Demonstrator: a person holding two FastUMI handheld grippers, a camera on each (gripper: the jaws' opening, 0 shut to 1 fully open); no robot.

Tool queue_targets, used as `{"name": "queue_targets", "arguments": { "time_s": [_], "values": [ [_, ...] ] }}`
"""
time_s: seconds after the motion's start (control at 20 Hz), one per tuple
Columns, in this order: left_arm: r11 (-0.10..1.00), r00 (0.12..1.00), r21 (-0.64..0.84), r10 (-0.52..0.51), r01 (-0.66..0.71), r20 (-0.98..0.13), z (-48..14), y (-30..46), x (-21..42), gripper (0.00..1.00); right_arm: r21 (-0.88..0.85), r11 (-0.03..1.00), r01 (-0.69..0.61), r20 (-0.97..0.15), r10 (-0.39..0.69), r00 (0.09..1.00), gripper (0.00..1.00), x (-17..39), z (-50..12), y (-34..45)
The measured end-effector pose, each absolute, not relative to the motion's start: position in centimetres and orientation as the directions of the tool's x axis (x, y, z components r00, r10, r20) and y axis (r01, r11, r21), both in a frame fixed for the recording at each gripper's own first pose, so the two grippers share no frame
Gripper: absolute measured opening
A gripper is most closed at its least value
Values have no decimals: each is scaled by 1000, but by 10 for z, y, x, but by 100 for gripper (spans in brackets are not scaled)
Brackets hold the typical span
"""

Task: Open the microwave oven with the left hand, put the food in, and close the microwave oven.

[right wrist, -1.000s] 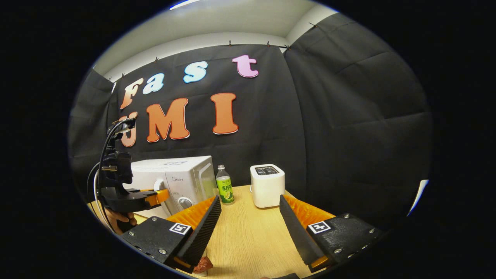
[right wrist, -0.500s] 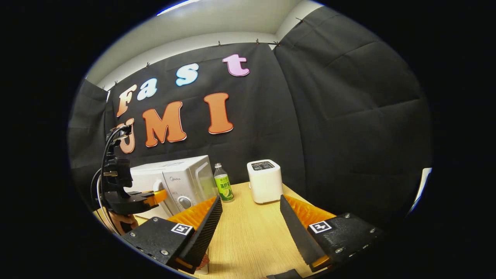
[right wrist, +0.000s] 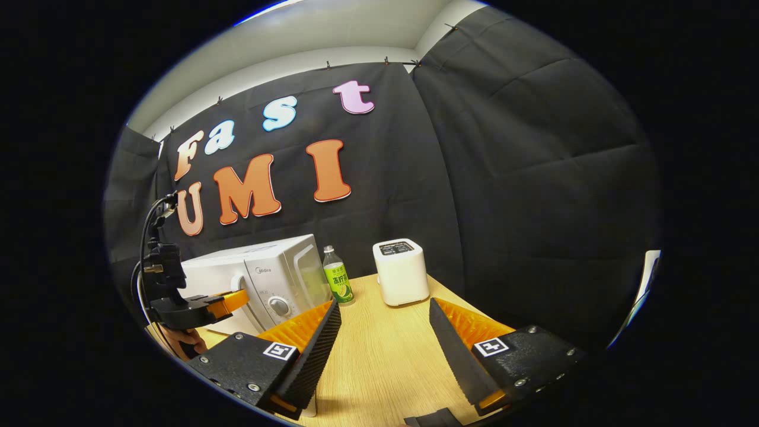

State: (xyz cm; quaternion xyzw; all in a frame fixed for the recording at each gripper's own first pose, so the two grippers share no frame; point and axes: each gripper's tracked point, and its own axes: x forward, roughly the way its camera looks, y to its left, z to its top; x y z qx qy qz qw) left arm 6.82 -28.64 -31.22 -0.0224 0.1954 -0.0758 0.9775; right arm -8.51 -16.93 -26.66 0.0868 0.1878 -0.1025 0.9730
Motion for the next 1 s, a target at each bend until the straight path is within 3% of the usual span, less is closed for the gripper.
{"name": "queue_targets", "arguments": {
  "time_s": [0.3, 0.35, 0.55, 0.6, 0.75, 0.8, 0.9, 1.0],
  "values": [
    [990, 923, -64, -143, 128, -356, -307, -281, 57, 8, 123, 965, 232, -393, -168, 904, 93, -85, -270, -171],
    [993, 938, -31, -119, 115, -326, -299, -275, 56, 3, 128, 964, 233, -395, -166, 904, 93, -85, -271, -171],
    [986, 925, -30, -165, 165, -341, -305, -285, 54, 1, 163, 960, 226, -398, -146, 906, 93, -86, -272, -165],
    [986, 924, -31, -163, 162, -345, -306, -286, 54, 20, 161, 961, 227, -399, -147, 905, 93, -86, -273, -166],
    [990, 927, 16, -128, 142, -352, -310, -283, 60, 50, 143, 964, 226, -398, -153, 904, 93, -89, -272, -168],
    [990, 924, 11, -126, 140, -360, -314, -285, 63, 75, 139, 964, 228, -393, -157, 906, 93, -89, -270, -171],
    [994, 912, 22, -92, 110, -399, -326, -281, 69, 90, 140, 962, 232, -388, -163, 907, 93, -89, -270, -175],
    [997, 914, 24, -57, 72, -401, -328, -276, 78, 88, 152, 959, 237, -388, -163, 907, 93, -89, -270, -177]
  ]
}}
